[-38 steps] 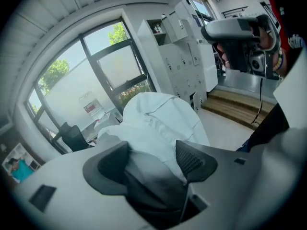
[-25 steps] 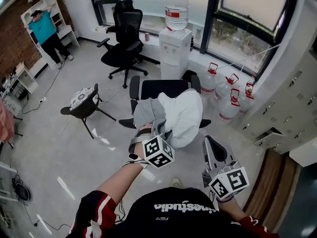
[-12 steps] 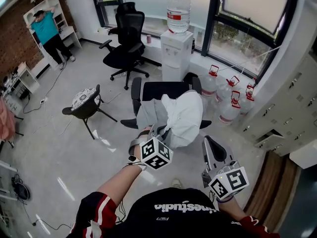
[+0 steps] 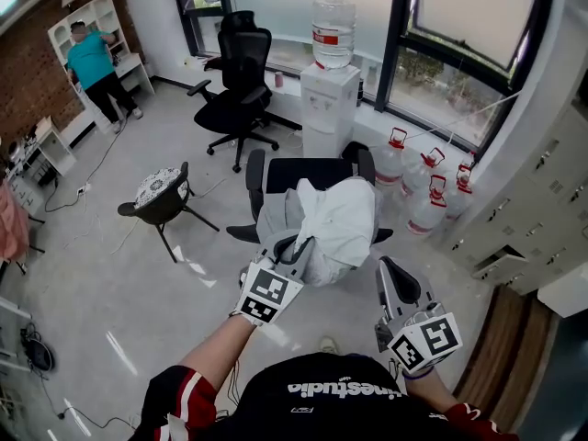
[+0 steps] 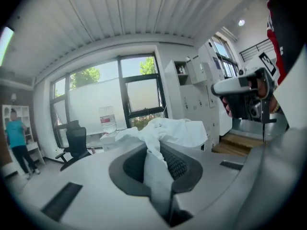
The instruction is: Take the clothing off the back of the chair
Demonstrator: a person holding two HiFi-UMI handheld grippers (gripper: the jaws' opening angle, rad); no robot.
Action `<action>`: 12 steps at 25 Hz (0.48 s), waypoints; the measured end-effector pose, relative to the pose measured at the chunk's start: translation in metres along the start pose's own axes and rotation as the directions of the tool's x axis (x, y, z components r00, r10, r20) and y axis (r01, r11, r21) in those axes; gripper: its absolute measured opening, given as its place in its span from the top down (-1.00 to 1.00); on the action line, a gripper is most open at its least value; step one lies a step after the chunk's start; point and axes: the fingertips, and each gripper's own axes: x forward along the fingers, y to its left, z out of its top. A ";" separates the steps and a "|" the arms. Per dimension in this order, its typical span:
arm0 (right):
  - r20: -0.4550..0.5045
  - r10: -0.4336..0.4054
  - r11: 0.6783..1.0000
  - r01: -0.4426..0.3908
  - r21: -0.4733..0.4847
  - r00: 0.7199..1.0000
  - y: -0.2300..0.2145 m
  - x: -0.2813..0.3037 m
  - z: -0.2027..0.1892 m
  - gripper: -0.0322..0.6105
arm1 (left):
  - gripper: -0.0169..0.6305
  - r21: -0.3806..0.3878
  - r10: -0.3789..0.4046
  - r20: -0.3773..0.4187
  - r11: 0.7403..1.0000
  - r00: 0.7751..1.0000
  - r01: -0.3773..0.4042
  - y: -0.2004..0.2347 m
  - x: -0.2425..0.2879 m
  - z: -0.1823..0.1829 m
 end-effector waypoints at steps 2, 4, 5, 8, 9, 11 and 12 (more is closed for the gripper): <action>-0.001 0.005 1.000 -0.005 0.003 1.000 0.001 0.001 0.001 0.85 | 0.79 -0.025 -0.009 0.073 1.000 0.997 0.011 0.002 -0.010 0.012; 0.000 0.009 1.000 -0.009 0.004 1.000 0.003 0.003 0.003 0.85 | 0.79 -0.061 -0.023 0.139 0.998 0.990 0.032 0.003 -0.021 0.020; -0.001 0.011 1.000 -0.011 0.004 1.000 0.004 0.003 0.003 0.85 | 0.79 -0.096 -0.031 0.168 0.994 0.985 0.048 0.004 -0.026 0.023; -0.005 0.014 1.000 -0.014 0.007 1.000 0.005 0.002 0.002 0.85 | 0.79 -0.223 -0.039 0.247 0.970 0.968 0.096 0.010 -0.040 0.029; -0.004 0.017 1.000 -0.017 0.008 1.000 0.006 0.003 0.002 0.85 | 0.79 -0.246 -0.038 0.269 0.963 0.962 0.107 0.012 -0.045 0.030; -0.004 0.023 1.000 -0.023 0.010 1.000 0.009 0.003 0.003 0.85 | 0.79 -0.261 -0.034 0.302 0.958 0.953 0.116 0.015 -0.052 0.033; -0.007 0.025 1.000 -0.025 0.010 1.000 0.011 0.004 0.002 0.85 | 0.79 -0.259 -0.030 0.309 0.959 0.951 0.114 0.016 -0.055 0.033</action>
